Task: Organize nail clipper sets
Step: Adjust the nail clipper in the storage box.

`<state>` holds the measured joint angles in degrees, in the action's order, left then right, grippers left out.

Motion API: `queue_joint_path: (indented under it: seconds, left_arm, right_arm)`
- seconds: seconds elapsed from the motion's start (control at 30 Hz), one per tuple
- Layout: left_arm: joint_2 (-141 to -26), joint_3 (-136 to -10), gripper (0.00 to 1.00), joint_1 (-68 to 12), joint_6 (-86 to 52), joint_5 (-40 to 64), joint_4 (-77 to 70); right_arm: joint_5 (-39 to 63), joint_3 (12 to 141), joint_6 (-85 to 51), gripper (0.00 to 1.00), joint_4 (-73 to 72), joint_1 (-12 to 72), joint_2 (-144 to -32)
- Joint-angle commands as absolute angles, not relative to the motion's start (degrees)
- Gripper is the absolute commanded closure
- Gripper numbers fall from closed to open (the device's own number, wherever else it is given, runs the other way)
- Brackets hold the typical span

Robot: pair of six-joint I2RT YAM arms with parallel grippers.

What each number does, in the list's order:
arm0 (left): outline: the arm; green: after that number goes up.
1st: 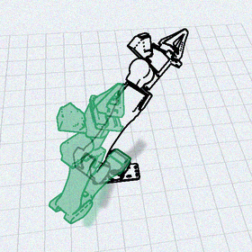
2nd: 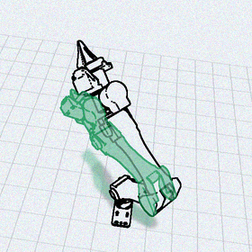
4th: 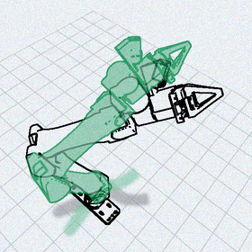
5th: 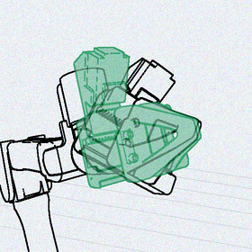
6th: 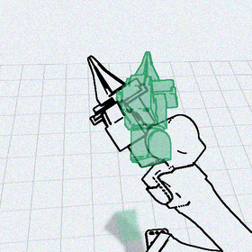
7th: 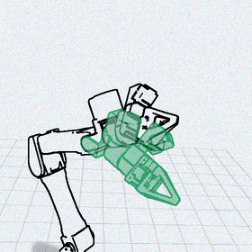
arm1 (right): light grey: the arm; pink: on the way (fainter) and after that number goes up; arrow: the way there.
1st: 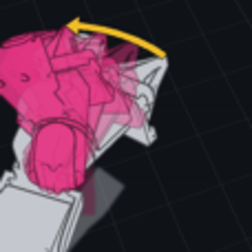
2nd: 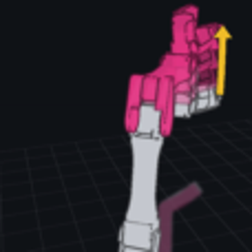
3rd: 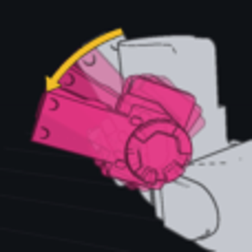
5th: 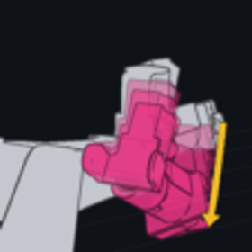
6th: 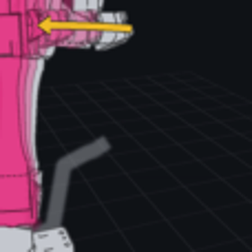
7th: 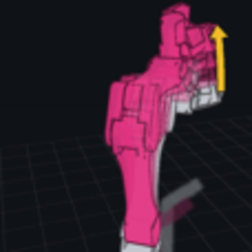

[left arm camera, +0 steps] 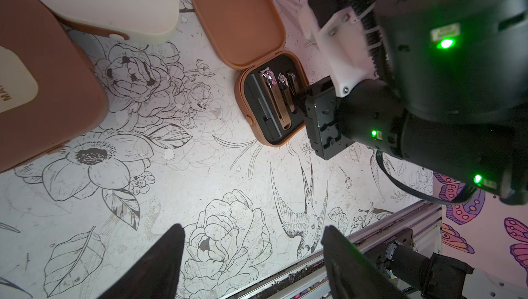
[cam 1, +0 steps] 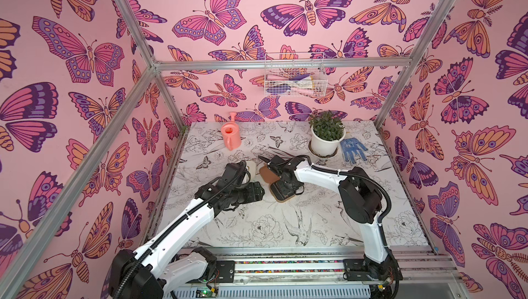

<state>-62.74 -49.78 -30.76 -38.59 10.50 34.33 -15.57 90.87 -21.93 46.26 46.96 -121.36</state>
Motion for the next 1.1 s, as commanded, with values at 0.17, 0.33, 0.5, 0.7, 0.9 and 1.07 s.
queue_joint_path:
  seconds: [0.17, 0.33, 0.5, 0.7, 0.9, 1.07]
  left_arm:
    - [-62.83, -48.88, 0.22, -30.76, -37.97, 9.84, 34.28]
    - [-62.84, -48.84, 0.22, -30.76, -37.97, 9.76, 34.26]
    - [-63.08, -48.96, 0.22, -30.76, -37.98, 9.84, 34.28]
    - [-63.19, -48.96, 0.22, -30.76, -38.06, 9.84, 34.27]
    - [-63.45, -49.04, 0.22, -30.76, -38.15, 9.84, 34.18]
    - [-63.72, -49.32, 0.22, -30.76, -37.89, 10.10, 34.01]
  right_arm:
    - [-18.97, 86.62, -25.20, 0.95, 46.24, 47.59, -128.66]
    - [-18.37, 85.04, -26.07, 0.95, 44.77, 47.89, -129.89]
    - [-17.69, 84.64, -26.31, 0.96, 44.00, 48.16, -131.28]
    - [-16.33, 84.45, -26.28, 0.96, 43.29, 48.16, -132.59]
    - [-13.90, 82.78, -27.22, 0.96, 41.78, 48.16, -133.67]
    - [-14.28, 82.24, -27.33, 0.96, 41.96, 48.16, -131.74]
